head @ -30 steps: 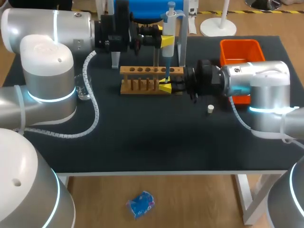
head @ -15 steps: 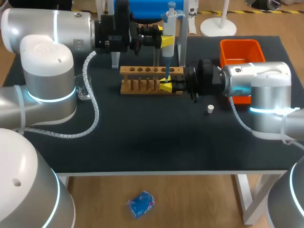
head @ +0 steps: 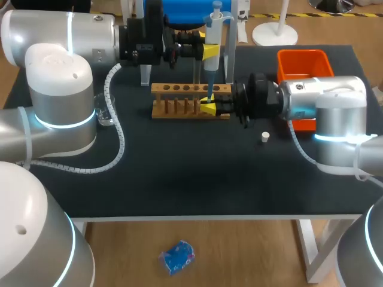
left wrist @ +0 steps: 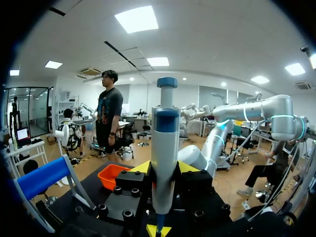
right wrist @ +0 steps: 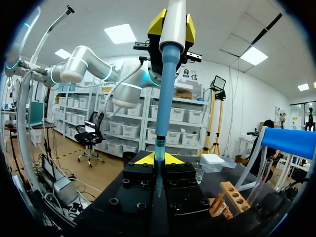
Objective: Invert the test tube, pick up the pipette, mount the tip to pipette, aspirate from beaker and dispense into the tube, eject the tip, return the pipette, and cap with the stopper.
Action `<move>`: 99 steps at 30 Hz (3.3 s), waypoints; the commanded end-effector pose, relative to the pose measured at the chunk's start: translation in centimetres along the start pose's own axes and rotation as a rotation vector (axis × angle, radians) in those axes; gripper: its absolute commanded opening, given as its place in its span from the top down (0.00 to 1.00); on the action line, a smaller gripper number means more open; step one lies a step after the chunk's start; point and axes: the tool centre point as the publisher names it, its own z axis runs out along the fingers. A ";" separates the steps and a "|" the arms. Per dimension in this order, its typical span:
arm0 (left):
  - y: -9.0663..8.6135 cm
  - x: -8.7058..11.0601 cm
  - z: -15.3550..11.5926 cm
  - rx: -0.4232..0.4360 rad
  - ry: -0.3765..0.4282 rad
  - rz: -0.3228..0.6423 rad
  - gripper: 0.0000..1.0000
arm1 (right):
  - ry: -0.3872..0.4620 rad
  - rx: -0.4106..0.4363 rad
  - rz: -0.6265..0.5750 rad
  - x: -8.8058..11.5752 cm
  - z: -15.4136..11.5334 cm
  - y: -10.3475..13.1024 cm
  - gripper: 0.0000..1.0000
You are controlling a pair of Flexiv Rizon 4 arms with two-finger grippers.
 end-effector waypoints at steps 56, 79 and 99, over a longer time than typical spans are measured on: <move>1.1 -0.1 0.1 -0.001 0.002 -0.001 1.00 | -0.099 0.090 0.180 0.6 -1.9 -0.3 0.00; 1.1 -0.1 0.1 -0.001 0.002 -0.001 1.00 | 0.185 0.261 0.181 3.0 -6.8 1.0 0.00; 1.1 -0.5 -0.7 -0.010 -0.020 0.011 1.00 | 0.169 0.333 0.149 3.3 -8.4 0.8 0.00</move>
